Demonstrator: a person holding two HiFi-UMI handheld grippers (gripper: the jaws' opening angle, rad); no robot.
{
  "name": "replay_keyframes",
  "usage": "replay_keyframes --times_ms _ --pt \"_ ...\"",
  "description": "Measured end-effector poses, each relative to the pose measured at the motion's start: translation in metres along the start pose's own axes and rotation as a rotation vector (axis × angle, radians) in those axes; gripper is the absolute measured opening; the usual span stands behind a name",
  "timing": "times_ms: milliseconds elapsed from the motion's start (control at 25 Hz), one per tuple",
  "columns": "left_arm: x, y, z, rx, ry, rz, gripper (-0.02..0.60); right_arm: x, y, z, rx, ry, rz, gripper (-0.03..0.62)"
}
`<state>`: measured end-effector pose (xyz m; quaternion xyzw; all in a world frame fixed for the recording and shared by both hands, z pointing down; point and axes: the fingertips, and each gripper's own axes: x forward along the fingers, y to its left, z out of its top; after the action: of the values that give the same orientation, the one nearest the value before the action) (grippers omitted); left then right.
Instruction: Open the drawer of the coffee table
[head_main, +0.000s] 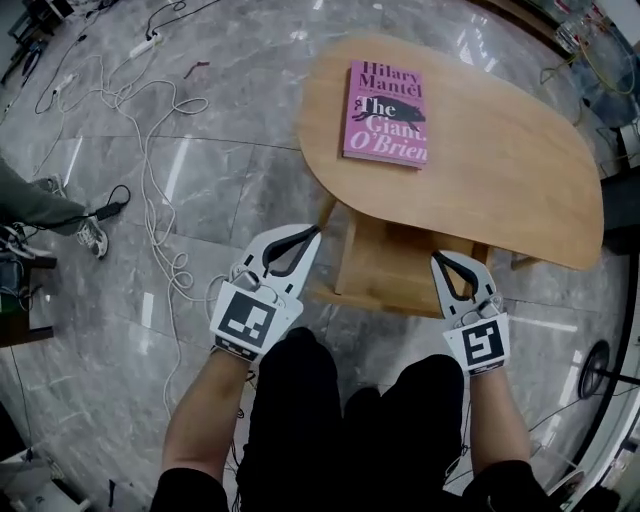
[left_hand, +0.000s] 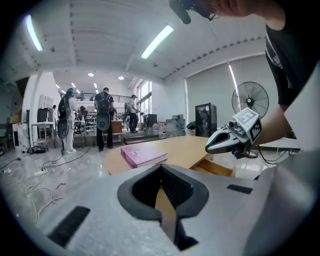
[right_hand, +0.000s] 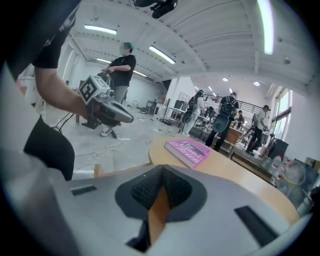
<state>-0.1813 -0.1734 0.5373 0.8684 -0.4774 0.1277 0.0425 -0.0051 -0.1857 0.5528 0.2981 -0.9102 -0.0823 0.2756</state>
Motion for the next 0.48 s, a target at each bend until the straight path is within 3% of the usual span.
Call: replay_keyframes --times_ms 160,280,400,480 --pt "-0.02 0.011 0.031 -0.021 0.059 0.062 0.006 -0.018 -0.004 0.022 0.053 0.055 0.023 0.005" --pt "-0.038 0.001 0.062 -0.065 0.091 0.054 0.006 -0.038 0.006 0.042 0.066 0.11 0.069 0.005" --pt "-0.058 -0.006 0.098 -0.119 0.131 0.049 0.006 -0.058 0.003 0.08 0.104 0.131 0.079 0.005" --pt "-0.072 0.002 0.12 -0.152 0.167 0.102 0.006 -0.069 -0.005 0.11 0.141 0.121 0.074 0.005"
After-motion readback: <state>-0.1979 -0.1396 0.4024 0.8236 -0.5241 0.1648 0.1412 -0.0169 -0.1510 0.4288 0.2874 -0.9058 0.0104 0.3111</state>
